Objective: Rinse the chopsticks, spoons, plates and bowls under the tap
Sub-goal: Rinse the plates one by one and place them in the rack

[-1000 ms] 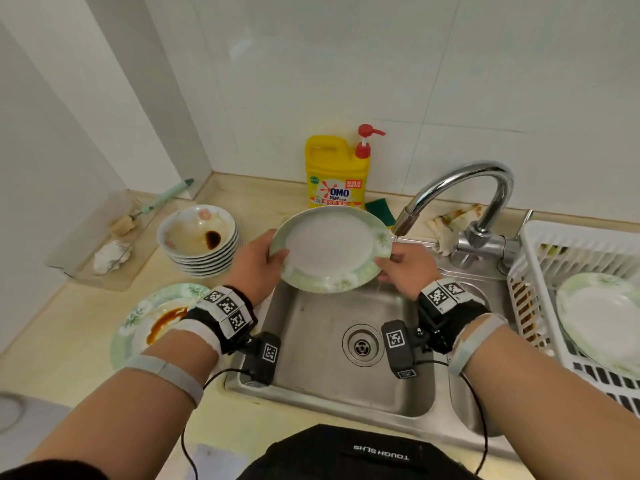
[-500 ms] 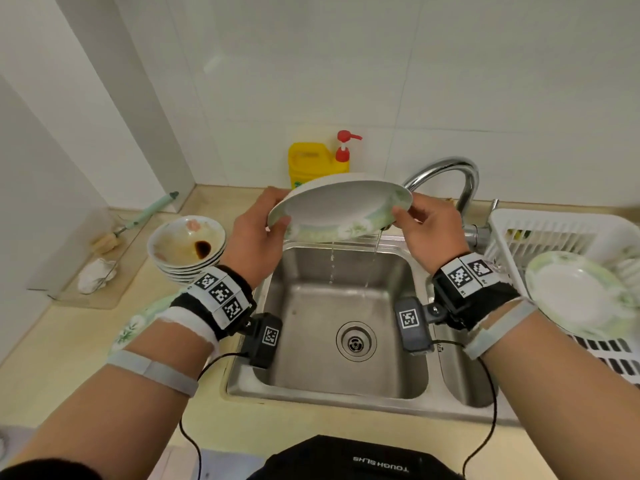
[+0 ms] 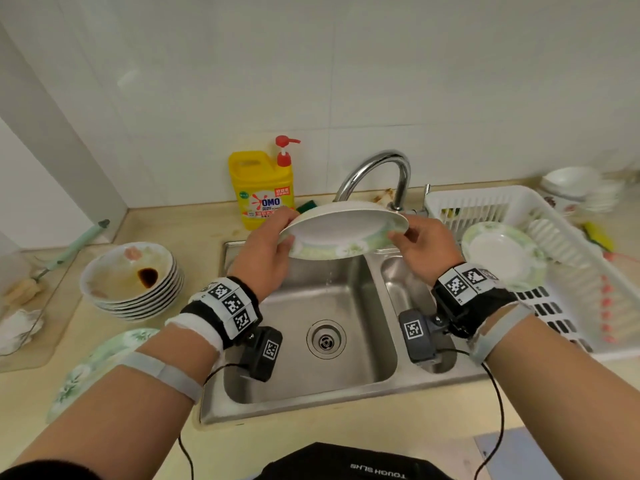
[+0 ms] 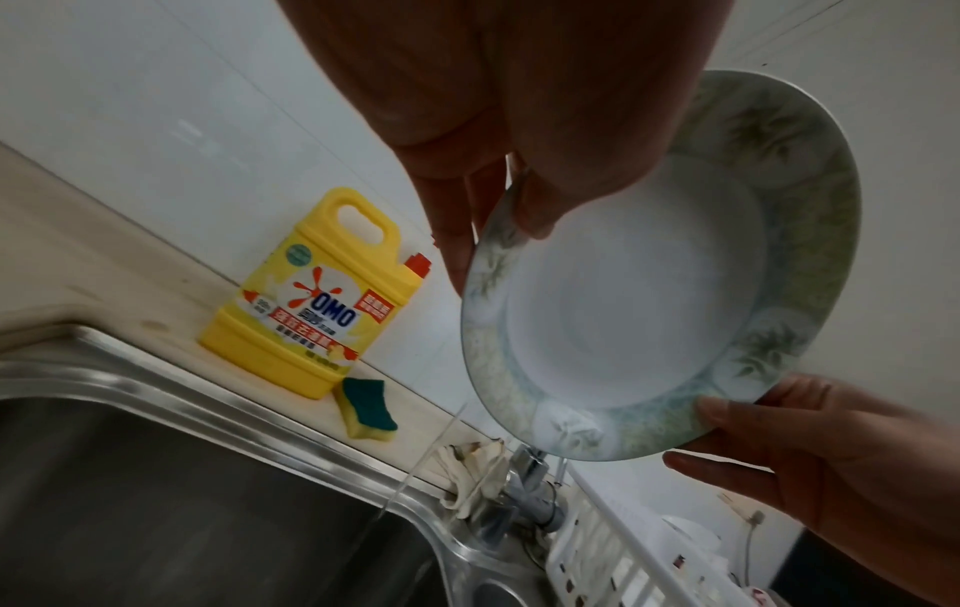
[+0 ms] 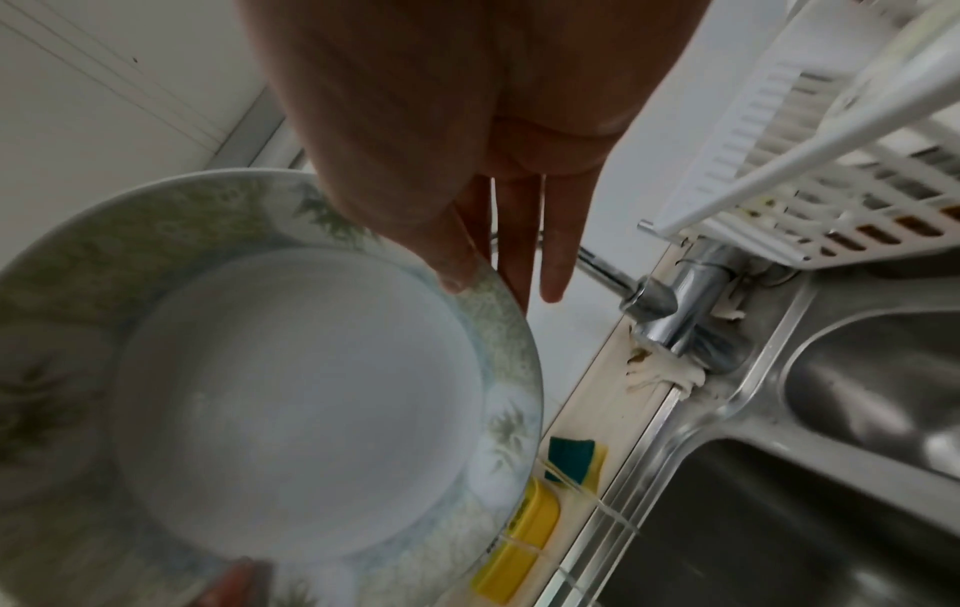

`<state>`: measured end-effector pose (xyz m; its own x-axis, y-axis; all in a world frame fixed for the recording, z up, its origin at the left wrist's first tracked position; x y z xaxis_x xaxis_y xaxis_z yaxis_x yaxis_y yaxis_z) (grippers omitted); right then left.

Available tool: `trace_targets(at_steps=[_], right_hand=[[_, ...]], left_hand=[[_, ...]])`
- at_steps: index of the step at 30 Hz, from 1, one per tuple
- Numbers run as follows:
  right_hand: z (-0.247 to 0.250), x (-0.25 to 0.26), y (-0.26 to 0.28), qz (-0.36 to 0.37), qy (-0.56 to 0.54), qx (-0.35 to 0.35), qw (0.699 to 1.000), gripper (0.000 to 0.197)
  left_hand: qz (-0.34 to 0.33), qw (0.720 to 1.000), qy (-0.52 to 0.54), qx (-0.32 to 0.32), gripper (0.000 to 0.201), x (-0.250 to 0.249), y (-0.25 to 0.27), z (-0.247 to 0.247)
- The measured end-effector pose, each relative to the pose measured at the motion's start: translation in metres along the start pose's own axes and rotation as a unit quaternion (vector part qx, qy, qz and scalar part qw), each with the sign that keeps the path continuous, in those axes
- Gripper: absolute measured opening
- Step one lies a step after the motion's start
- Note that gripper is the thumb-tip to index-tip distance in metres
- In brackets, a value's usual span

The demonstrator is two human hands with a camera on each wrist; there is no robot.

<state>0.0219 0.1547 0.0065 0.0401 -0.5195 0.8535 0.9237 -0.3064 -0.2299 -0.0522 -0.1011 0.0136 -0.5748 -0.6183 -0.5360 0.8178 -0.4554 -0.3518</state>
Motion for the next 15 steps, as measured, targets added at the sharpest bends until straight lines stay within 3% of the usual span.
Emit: trace_targets(at_steps=[6,15], right_hand=[[0.051,-0.004,0.018,0.004,0.045,-0.053,0.998,0.018],[0.111,-0.031,0.028,-0.003,0.050,-0.092,0.995,0.015]], left_hand=[[-0.080,0.997,0.008,0.004,0.032,-0.042,-0.019,-0.020],[-0.097,0.994,0.032,0.026,0.034,-0.091,-0.034,-0.060]])
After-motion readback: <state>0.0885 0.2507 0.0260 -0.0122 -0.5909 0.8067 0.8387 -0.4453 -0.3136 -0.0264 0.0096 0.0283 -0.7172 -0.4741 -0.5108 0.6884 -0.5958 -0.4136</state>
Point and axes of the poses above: each hand's wrist, its own y-axis away from the middle knuckle, its own z-axis out of the back of the hand, x = y × z, the point moved 9 cm from there along -y, towards the middle knuckle, and after that the axes turned 13 degrees about -y, right-handed, at the moved point
